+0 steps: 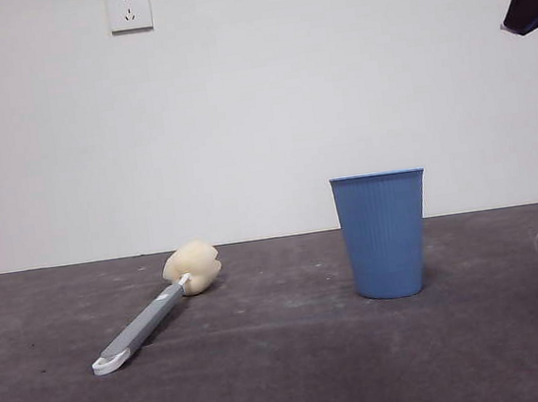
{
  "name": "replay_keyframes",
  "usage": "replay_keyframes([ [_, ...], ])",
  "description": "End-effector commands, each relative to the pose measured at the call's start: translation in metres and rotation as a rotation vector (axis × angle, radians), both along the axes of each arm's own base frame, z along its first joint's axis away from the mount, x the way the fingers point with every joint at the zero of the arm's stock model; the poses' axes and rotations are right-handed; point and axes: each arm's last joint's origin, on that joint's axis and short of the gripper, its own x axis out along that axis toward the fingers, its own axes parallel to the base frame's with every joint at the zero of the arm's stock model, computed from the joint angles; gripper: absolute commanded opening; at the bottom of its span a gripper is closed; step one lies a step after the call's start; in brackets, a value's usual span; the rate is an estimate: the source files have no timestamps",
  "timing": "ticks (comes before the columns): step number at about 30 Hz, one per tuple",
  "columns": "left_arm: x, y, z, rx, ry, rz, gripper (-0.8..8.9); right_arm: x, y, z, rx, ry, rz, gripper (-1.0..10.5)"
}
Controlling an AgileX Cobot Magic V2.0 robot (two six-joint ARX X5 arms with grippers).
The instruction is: Pick up the cup brush,pick up the cup,insert the brush into the cup,clean the cup,put the cup brush back,put the cup back to the fixed position on the table
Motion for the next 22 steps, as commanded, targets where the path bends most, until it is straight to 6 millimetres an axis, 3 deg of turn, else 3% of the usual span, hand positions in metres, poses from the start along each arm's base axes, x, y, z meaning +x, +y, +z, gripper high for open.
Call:
replay_keyframes([
  [1,0.001,0.000,-0.004,-0.006,0.008,0.006,-0.03,0.000,0.000,0.001,0.001,-0.011,0.002,0.0],
  [16,0.001,0.000,-0.004,-0.007,0.008,0.007,-0.03,0.000,0.000,0.001,0.000,-0.013,0.004,0.0],
  [19,0.001,0.000,-0.004,-0.007,0.008,0.007,-0.03,0.001,-0.001,0.004,-0.023,-0.087,0.040,0.0],
  [22,0.001,0.000,-0.004,-0.006,0.007,0.006,-0.03,0.004,-0.005,0.015,-0.007,-0.238,-0.031,0.0],
])
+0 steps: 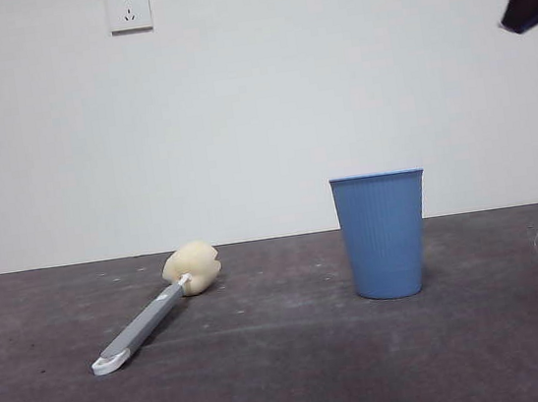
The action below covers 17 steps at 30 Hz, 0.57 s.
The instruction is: Pick up the cup brush,pick up the cup,insert the brush into the cup,clean the cup,put the cup brush back,put the cup back to the fixed position on the table
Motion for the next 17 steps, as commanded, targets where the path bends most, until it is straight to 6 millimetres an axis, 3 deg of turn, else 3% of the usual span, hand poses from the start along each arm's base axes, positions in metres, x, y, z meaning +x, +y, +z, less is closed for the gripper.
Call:
replay_keyframes([
  [1,0.001,0.000,-0.004,-0.006,0.008,0.006,-0.03,0.002,-0.005,0.015,0.039,-0.187,-0.042,0.0],
  [9,0.001,0.000,-0.004,-0.006,0.008,0.006,-0.03,-0.010,-0.030,0.046,0.107,-0.598,-0.246,0.0],
  [17,0.001,0.000,-0.004,-0.006,0.008,0.006,-0.03,-0.023,-0.050,0.029,0.132,-0.764,-0.376,0.0],
])
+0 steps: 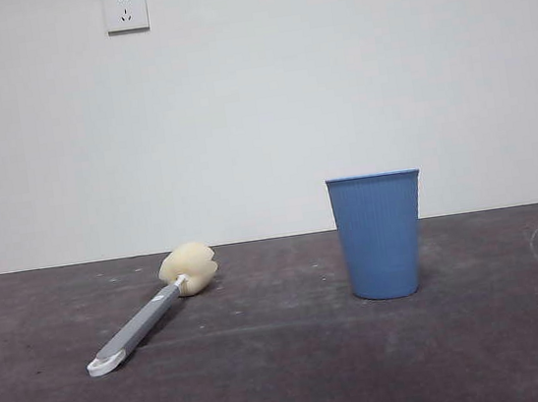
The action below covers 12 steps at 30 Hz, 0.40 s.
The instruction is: Pick up the cup brush,pick up the cup,insert the brush into the cup,clean the cup,put the cup brush back,put the cup back to the fixed position on the table
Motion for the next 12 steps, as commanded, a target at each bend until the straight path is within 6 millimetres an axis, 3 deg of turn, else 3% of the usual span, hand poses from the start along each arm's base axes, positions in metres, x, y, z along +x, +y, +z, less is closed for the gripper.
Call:
replay_keyframes([
  [1,0.001,0.000,-0.004,-0.006,0.008,0.006,-0.03,0.000,-0.004,-0.016,-0.002,-0.010,-0.038,0.0],
  [12,0.001,0.000,-0.004,-0.006,0.008,0.006,-0.03,-0.006,-0.019,-0.090,0.091,0.002,-0.183,0.0],
])
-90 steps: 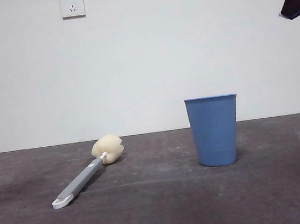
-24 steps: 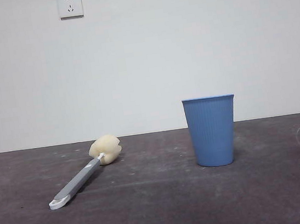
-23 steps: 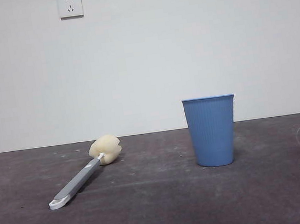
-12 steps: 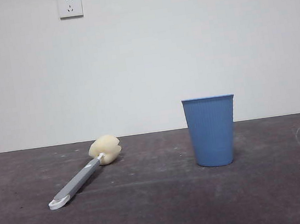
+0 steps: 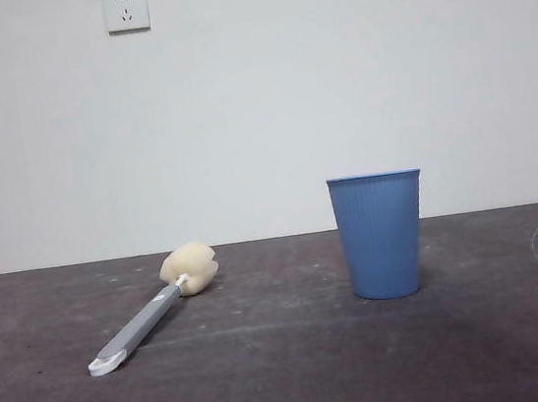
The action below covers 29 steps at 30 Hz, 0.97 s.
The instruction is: Pick up the cup brush,pick up the cup,insert the brush into the cup,clean the cup,put the cup brush back,put the cup back to the fixed position on the table
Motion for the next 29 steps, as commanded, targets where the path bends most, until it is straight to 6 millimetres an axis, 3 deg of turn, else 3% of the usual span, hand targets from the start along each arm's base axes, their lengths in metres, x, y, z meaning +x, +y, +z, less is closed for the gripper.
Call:
replay_keyframes([
  [1,0.001,0.000,-0.004,-0.006,0.008,0.006,-0.03,0.001,-0.002,-0.024,0.048,0.038,-0.023,0.0],
  [7,0.001,0.000,-0.004,-0.006,0.008,0.006,-0.03,0.002,-0.006,-0.062,0.113,0.083,-0.066,0.0],
  [18,0.001,0.000,-0.004,-0.006,0.006,0.006,-0.03,0.006,-0.008,-0.105,0.121,0.223,-0.091,0.0],
  [29,0.001,0.000,-0.004,-0.006,0.006,0.006,-0.03,0.007,-0.008,-0.104,0.117,0.214,-0.095,0.0],
])
